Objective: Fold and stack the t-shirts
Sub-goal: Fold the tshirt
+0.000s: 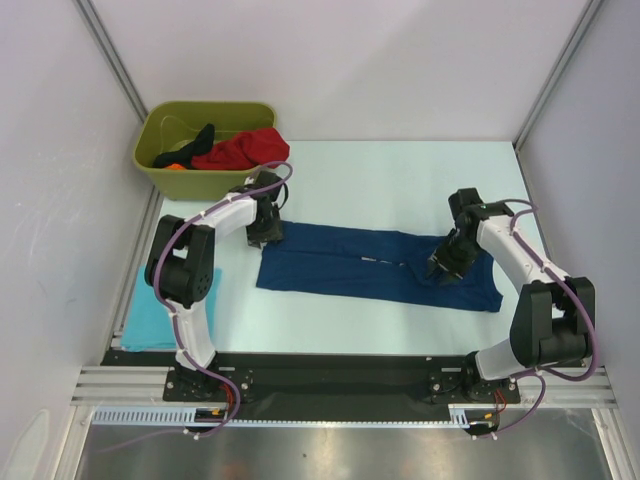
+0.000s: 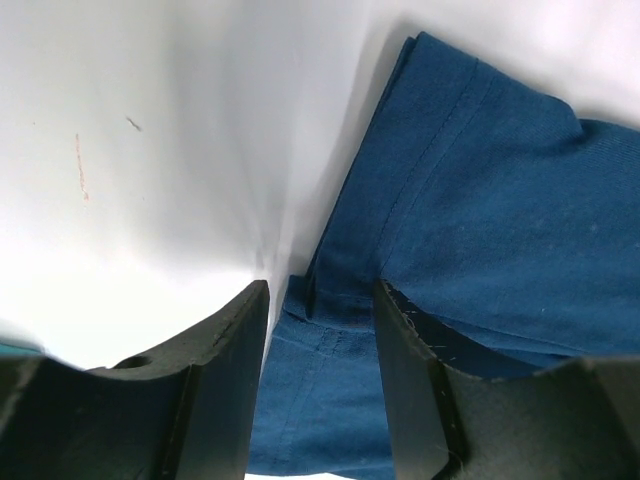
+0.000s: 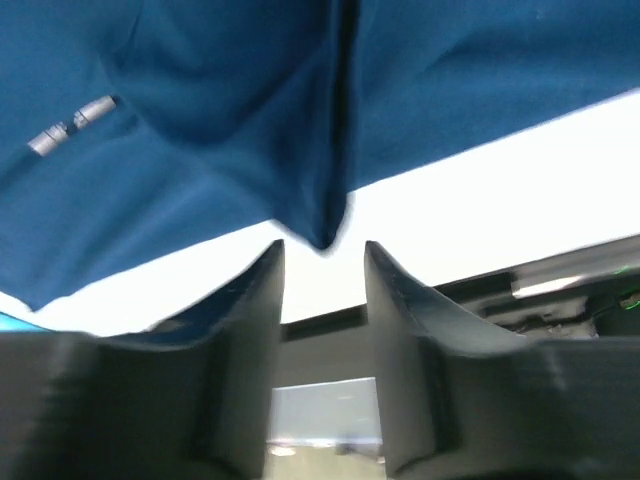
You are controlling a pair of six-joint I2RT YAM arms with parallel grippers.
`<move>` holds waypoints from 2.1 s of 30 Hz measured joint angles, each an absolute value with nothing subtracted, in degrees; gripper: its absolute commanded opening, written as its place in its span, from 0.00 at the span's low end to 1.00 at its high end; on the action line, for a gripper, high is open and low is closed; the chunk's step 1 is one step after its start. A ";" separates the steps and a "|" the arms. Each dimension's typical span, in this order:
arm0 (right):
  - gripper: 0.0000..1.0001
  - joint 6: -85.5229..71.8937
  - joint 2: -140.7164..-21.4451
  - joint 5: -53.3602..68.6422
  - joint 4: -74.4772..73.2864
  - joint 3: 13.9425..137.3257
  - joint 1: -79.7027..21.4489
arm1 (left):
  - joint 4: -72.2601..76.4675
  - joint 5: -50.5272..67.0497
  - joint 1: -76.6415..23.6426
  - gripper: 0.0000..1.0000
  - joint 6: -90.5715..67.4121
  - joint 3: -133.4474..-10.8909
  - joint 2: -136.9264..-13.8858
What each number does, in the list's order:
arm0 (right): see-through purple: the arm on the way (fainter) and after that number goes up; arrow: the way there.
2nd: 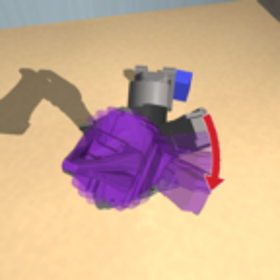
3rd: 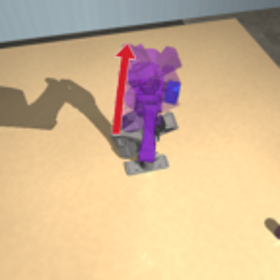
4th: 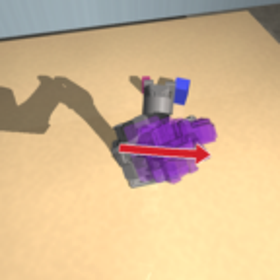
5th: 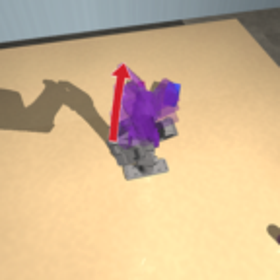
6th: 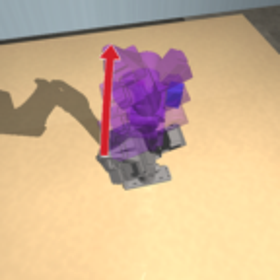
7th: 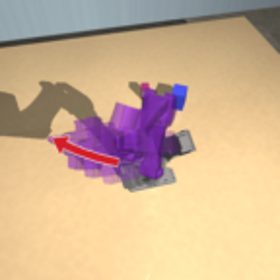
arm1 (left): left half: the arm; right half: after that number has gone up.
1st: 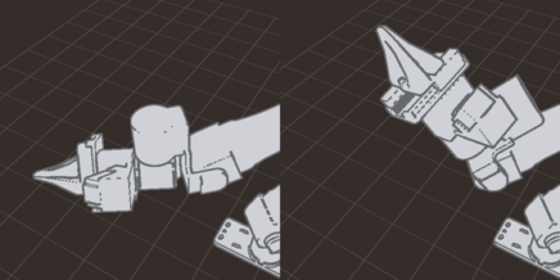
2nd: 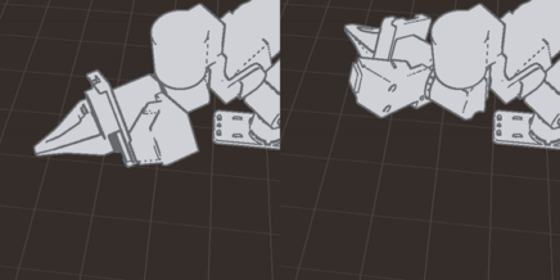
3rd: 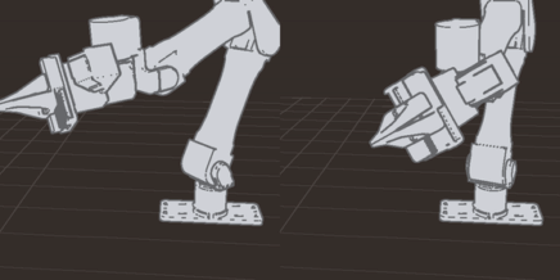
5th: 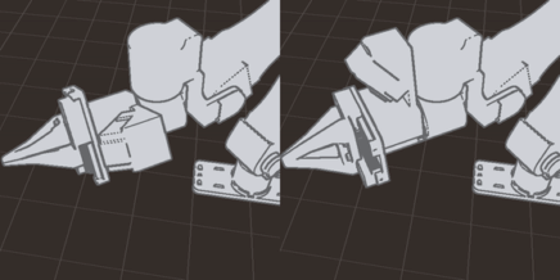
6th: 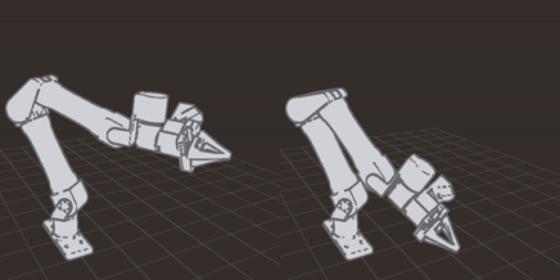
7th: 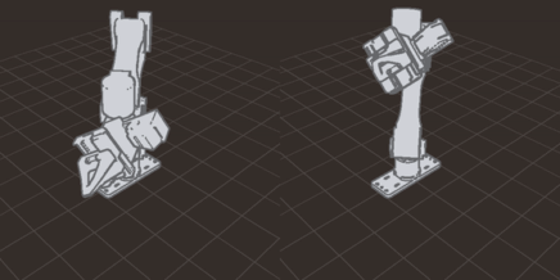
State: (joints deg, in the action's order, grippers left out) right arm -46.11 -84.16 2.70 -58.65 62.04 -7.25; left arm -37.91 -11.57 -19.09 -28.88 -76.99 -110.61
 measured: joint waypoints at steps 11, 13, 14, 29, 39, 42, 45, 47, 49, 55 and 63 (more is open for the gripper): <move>0.53 -27.62 -82.21 10.44 -44.62 63.42 18.98 | -37.21 -7.88 -19.07 0.50 -25.12 -76.75 -104.49; 0.52 -25.61 -87.99 11.33 -40.88 64.31 21.32 | -36.95 -5.54 -19.07 0.51 -24.80 -77.91 -104.66; 0.53 -24.95 -90.24 11.66 -39.66 64.66 22.04 | -36.56 -4.12 -19.07 0.50 -24.71 -78.50 -104.75; 0.45 -19.25 -102.80 16.49 -31.29 72.25 24.25 | -34.57 4.49 -19.07 0.50 -24.23 -83.74 -112.81; 0.40 -18.96 -107.63 18.85 -30.74 72.90 24.23 | -34.89 4.71 -19.07 0.50 -23.83 -83.74 -114.54; 0.59 -19.51 -107.70 16.12 -33.47 74.30 24.25 | -35.46 4.69 -19.03 0.50 -23.83 -83.74 -114.89; 0.70 -20.23 -106.72 11.33 -38.61 77.45 24.14 | -36.21 4.62 -19.05 0.54 -23.88 -83.72 -114.48; 0.76 -21.61 -104.16 8.64 -42.13 78.24 23.92 | -36.58 4.29 -19.46 0.61 -23.83 -83.15 -113.40; 0.76 -22.90 -100.27 7.92 -44.99 77.73 23.75 | -37.19 3.70 -20.03 0.65 -23.68 -82.30 -111.66; 0.65 -22.72 -88.86 14.87 -45.23 67.92 21.78 | -35.70 7.92 -24.23 0.66 -21.89 -79.31 -106.24; 0.48 -16.25 -91.02 18.61 -43.20 62.08 15.92 | -29.32 21.91 -30.70 0.56 -20.95 -78.63 -105.34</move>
